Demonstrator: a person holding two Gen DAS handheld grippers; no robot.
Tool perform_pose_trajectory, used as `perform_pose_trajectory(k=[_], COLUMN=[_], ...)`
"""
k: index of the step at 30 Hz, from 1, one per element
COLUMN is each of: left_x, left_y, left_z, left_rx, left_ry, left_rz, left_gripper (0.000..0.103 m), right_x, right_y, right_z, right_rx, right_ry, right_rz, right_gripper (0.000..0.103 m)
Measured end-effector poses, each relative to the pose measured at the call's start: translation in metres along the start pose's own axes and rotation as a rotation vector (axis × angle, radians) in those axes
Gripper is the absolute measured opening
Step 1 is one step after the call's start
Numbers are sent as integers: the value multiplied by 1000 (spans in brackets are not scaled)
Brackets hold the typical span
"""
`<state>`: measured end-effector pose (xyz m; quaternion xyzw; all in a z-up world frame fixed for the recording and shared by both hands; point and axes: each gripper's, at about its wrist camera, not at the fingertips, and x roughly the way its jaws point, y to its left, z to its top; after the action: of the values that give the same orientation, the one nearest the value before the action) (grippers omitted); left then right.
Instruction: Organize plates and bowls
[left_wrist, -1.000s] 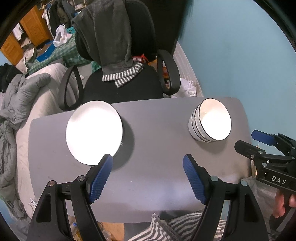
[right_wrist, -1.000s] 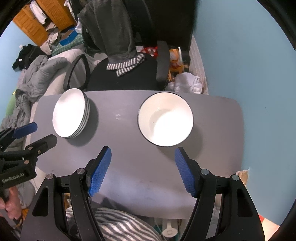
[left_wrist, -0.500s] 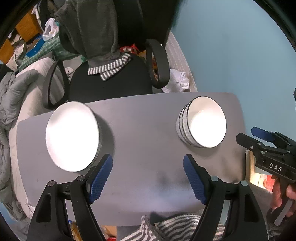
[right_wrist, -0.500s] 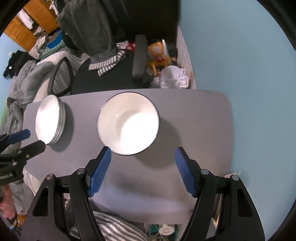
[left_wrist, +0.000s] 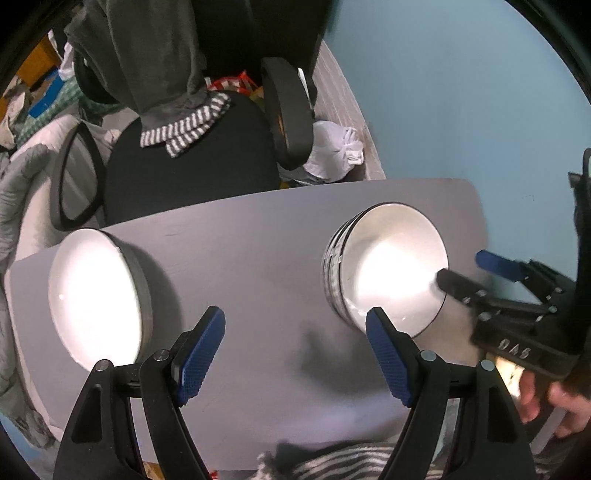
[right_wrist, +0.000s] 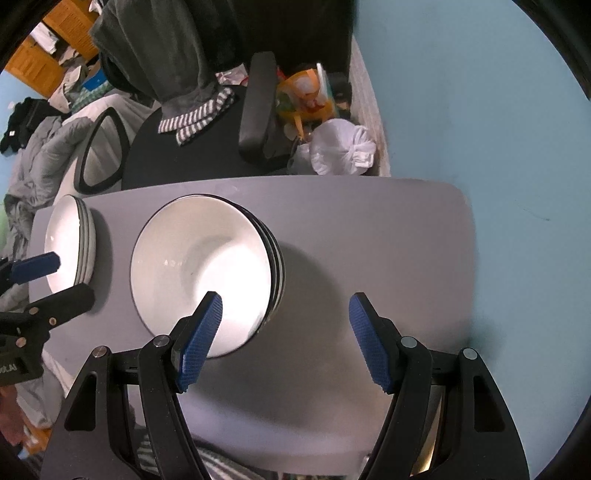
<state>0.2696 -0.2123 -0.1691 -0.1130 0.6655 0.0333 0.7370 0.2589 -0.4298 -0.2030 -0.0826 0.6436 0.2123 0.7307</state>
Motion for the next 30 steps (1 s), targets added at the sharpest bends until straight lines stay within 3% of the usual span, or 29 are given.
perform_pose_trajectory(k=[14, 30], left_x=[48, 75], left_y=[-11, -17], left_z=[26, 30], left_rx=[-62, -80], left_ry=[81, 122], left_rz=[-6, 18], left_gripper=[80, 80], right_x=[40, 63], right_y=[-9, -25], right_z=[18, 23], right_rx=[5, 111], right_ry=[73, 116], right_rz=[43, 111], right_gripper=[71, 71])
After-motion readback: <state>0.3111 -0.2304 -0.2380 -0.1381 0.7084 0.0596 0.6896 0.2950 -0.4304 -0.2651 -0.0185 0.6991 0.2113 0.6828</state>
